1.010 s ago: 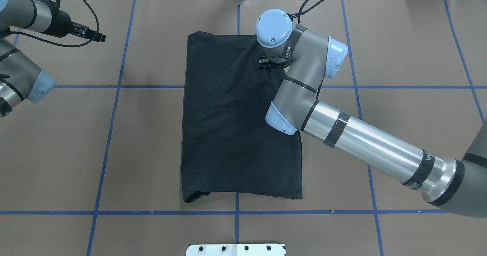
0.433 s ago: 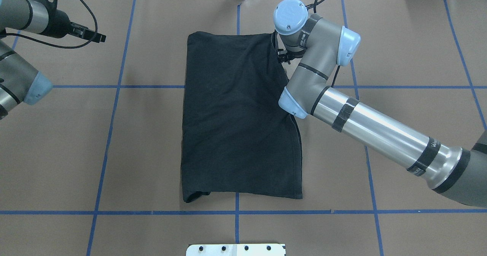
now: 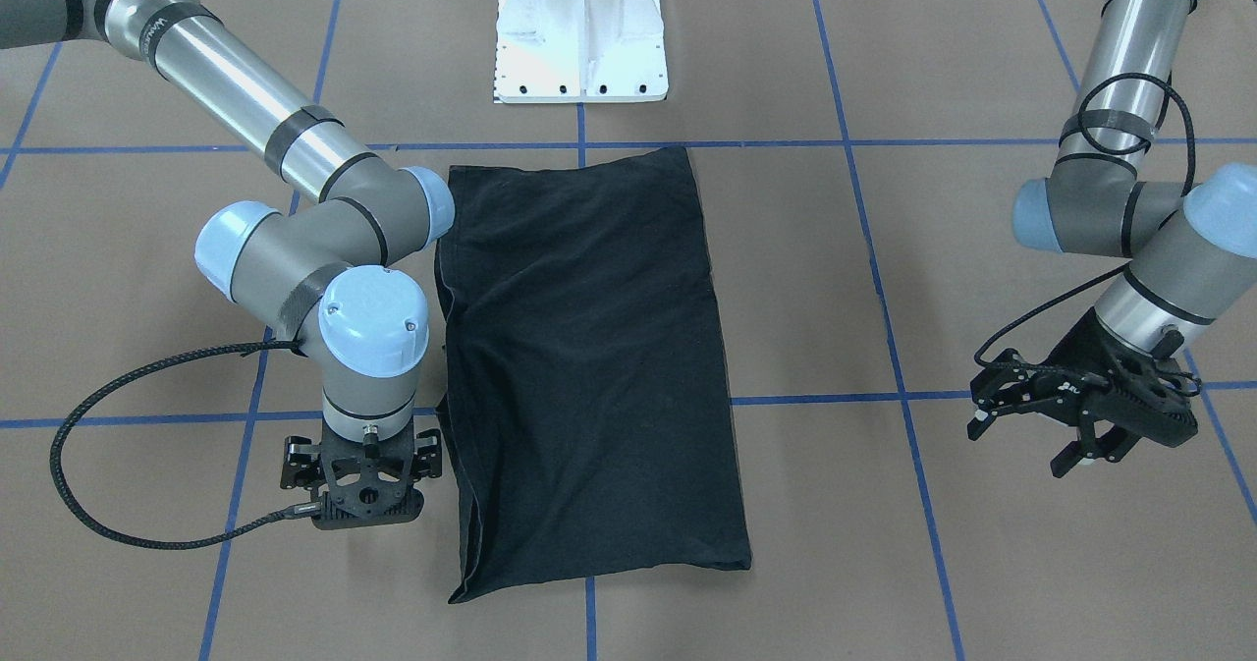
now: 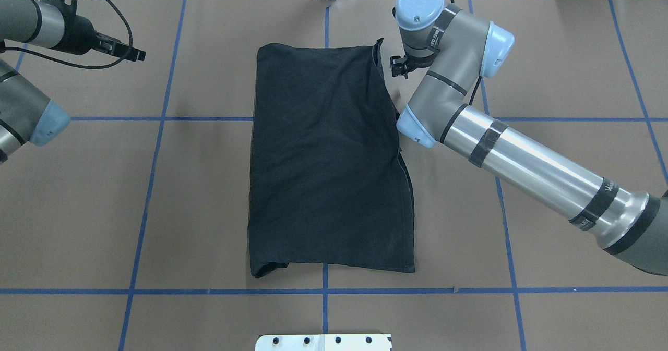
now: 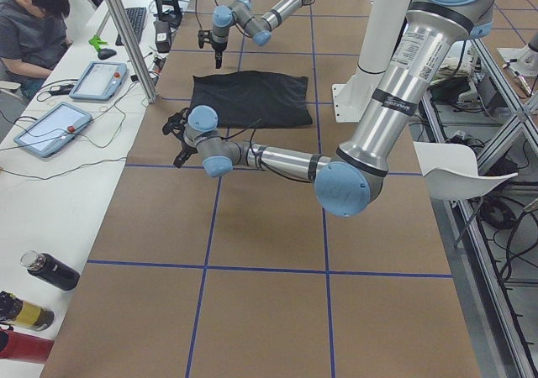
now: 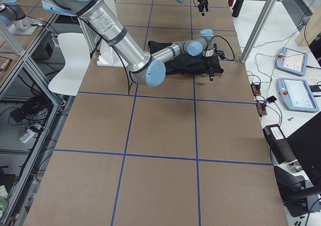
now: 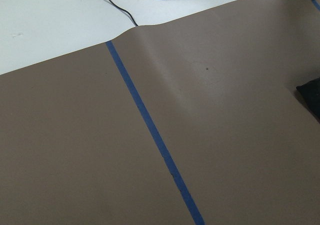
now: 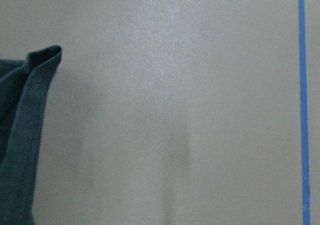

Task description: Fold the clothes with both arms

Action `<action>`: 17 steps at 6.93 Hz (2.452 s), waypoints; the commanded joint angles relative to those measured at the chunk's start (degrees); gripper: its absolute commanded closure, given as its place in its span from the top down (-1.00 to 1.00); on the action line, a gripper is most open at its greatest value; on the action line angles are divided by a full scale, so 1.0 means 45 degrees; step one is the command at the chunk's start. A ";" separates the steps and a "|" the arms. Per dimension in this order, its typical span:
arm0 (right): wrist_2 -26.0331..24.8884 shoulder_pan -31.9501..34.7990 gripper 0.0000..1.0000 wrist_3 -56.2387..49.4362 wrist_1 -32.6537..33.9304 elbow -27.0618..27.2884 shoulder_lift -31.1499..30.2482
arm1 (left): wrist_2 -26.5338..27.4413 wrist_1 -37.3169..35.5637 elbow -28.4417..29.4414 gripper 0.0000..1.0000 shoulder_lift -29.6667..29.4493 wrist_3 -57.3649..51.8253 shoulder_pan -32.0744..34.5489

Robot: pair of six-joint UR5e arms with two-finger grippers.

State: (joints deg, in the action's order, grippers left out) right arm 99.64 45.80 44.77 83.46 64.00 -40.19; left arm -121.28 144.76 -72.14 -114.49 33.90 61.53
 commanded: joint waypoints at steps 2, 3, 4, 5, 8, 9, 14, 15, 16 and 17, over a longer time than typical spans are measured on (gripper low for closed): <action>0.1449 -0.0021 1.00 0.1529 -0.0071 0.3104 -0.1624 | -0.0118 -0.0021 -0.2336 1.00 0.1448 0.3569 -0.0332; 0.1450 -0.0602 1.00 0.2444 0.0103 0.5249 -0.2892 | -0.0099 -0.0021 -0.3624 1.00 0.2618 0.4798 -0.1089; 0.1450 -0.1130 1.00 0.3536 0.0124 0.6914 -0.3910 | 0.0017 -0.0002 -0.4777 1.00 0.3423 0.6125 -0.1908; 0.1392 -0.1716 1.00 0.4359 0.0453 0.8361 -0.4616 | 0.1101 -0.0002 -0.5891 1.00 0.4185 0.7588 -0.3270; 0.0129 -0.3842 1.00 0.6879 0.1765 1.1671 -0.6123 | 0.4227 -0.0002 -0.7500 1.00 0.4505 1.2237 -0.7490; -0.0709 -0.4759 1.00 0.7641 0.1707 1.1715 -0.6263 | 0.5068 -0.0021 -0.7833 1.00 0.4486 1.3702 -0.8508; -0.1284 -0.5237 1.00 0.7746 0.0984 1.1716 -0.6225 | 0.5995 -0.3726 -0.7797 1.00 0.2259 1.6099 -1.0291; -0.1265 -0.5237 1.00 0.7727 0.0984 1.1716 -0.6264 | 0.6014 -0.3752 -0.7661 1.00 0.2317 1.6022 -1.0721; -0.1264 -0.5218 1.00 0.7708 0.0984 1.1735 -0.6245 | 0.6014 -0.3752 -0.7660 1.00 0.2317 1.5963 -1.0744; -0.1264 -0.5218 1.00 0.7707 0.0984 1.1735 -0.6225 | 0.6014 -0.3752 -0.7641 0.88 0.2317 1.5962 -1.0861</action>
State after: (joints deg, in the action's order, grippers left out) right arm 93.94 22.29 79.49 87.89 116.78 -68.29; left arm -94.24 128.05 -106.66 -104.03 105.84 13.36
